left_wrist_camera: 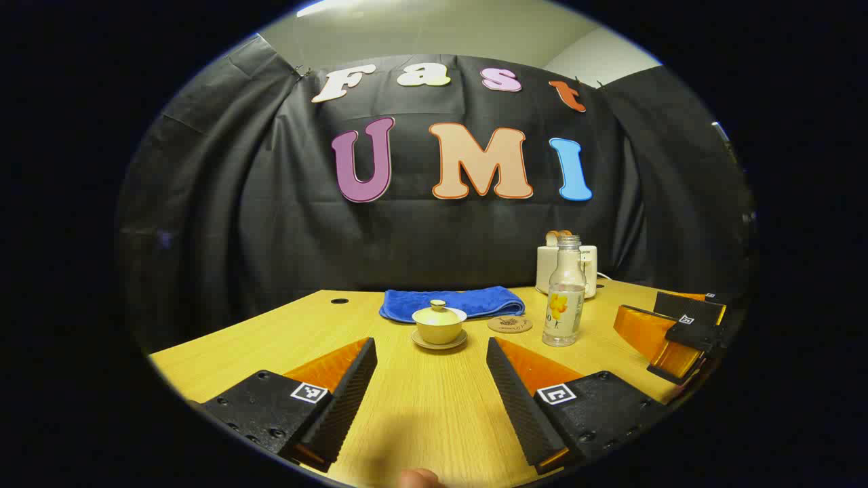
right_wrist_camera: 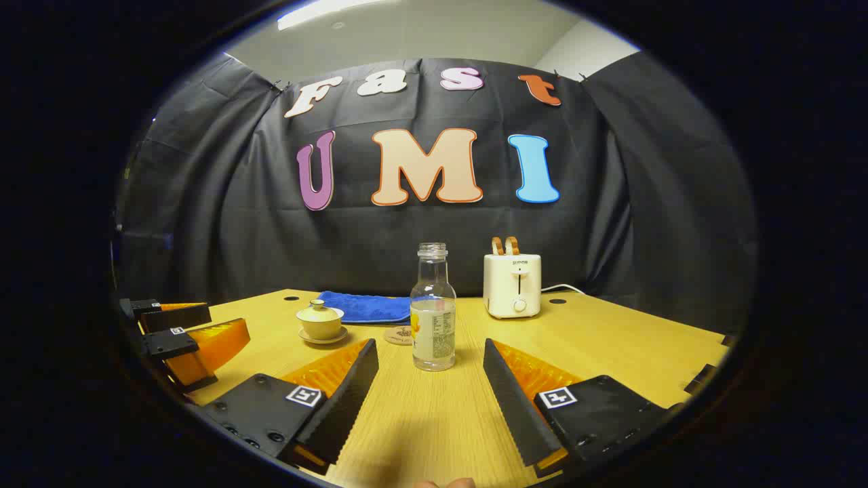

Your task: Open the teacup lid with one hand, grasp the water bottle and pour water into the teacup with the other hand; after pouring, place the water bottle on the coaster and then close the teacup lid.

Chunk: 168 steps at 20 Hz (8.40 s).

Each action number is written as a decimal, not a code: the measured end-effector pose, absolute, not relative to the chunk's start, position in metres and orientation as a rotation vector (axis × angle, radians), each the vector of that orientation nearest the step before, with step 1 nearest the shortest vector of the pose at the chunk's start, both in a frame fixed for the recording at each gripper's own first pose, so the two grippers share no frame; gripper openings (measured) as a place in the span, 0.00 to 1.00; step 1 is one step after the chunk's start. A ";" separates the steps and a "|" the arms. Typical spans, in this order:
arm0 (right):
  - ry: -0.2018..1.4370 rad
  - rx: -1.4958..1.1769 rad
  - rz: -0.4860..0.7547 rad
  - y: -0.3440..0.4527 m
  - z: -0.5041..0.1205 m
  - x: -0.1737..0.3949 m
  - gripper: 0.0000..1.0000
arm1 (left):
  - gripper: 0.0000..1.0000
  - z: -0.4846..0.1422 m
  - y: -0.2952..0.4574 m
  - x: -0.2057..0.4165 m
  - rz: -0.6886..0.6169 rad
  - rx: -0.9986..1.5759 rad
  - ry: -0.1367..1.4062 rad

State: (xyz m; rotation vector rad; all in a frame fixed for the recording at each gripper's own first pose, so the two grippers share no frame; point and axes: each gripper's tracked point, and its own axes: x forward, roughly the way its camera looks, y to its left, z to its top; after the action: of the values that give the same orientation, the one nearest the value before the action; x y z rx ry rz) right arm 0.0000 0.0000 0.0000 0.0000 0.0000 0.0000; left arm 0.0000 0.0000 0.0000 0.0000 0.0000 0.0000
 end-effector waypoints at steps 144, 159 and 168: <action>0.216 -0.030 0.018 0.018 -0.040 0.160 1.00 | 0.19 -0.008 0.060 0.069 -0.010 -0.012 -0.004; 0.180 -0.096 0.058 0.035 -0.033 0.173 0.72 | 0.19 -0.008 0.058 0.069 -0.013 -0.013 -0.004; 0.160 -0.325 0.104 0.067 -0.031 0.185 0.68 | 0.19 -0.009 0.056 0.069 -0.018 -0.013 -0.004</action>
State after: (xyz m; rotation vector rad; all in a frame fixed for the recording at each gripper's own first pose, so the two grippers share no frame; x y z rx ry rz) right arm 0.1850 0.0667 -0.0315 -0.3248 0.1596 0.1043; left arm 0.0692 0.0561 -0.0090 -0.0134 -0.0044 -0.0183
